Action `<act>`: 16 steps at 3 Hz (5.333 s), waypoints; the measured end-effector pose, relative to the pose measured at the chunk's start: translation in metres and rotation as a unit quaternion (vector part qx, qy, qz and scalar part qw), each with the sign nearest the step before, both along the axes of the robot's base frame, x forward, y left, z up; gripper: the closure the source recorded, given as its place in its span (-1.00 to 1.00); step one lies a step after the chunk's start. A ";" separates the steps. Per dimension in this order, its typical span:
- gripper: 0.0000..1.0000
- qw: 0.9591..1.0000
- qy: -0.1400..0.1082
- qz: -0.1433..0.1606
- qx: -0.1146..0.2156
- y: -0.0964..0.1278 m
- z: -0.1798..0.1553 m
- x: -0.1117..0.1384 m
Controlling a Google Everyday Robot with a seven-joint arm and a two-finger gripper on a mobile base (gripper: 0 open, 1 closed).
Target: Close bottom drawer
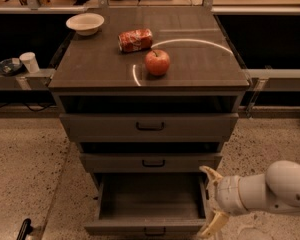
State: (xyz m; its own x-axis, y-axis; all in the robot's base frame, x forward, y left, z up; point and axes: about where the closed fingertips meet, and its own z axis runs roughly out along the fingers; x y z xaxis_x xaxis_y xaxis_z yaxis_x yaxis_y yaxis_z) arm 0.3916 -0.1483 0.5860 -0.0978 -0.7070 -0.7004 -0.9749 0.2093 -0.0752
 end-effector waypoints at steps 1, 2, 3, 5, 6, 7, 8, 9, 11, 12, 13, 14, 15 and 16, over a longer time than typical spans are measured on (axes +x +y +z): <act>-1.00 0.999 -0.030 0.035 0.027 -0.002 -0.051 -0.011; -1.00 0.998 -0.034 0.049 0.035 0.003 -0.061 -0.015; -1.00 0.998 -0.022 0.057 0.029 0.008 -0.073 -0.010; -1.00 0.997 0.024 0.066 0.027 -0.010 -0.185 -0.010; -1.00 0.997 0.033 0.054 0.037 -0.019 -0.233 -0.023; -0.99 0.997 0.035 0.051 0.034 -0.018 -0.239 -0.017; -0.54 0.998 0.032 0.032 0.034 -0.023 -0.260 -0.004; -0.10 0.999 0.037 0.011 0.029 -0.030 -0.281 -0.001; 0.82 0.999 0.028 0.010 0.027 -0.025 -0.322 0.013; 1.00 1.000 0.017 0.007 0.014 -0.027 -0.352 0.018; 1.00 1.000 0.011 0.001 -0.004 -0.032 -0.380 0.022; 1.00 1.000 0.011 0.002 -0.014 -0.033 -0.387 0.022; 1.00 1.000 0.011 0.002 -0.015 -0.033 -0.387 0.022; 1.00 0.999 0.022 0.013 -0.024 -0.028 -0.420 0.026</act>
Offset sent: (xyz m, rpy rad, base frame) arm -0.0081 -0.0019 -0.0437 0.0410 -0.0547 0.0531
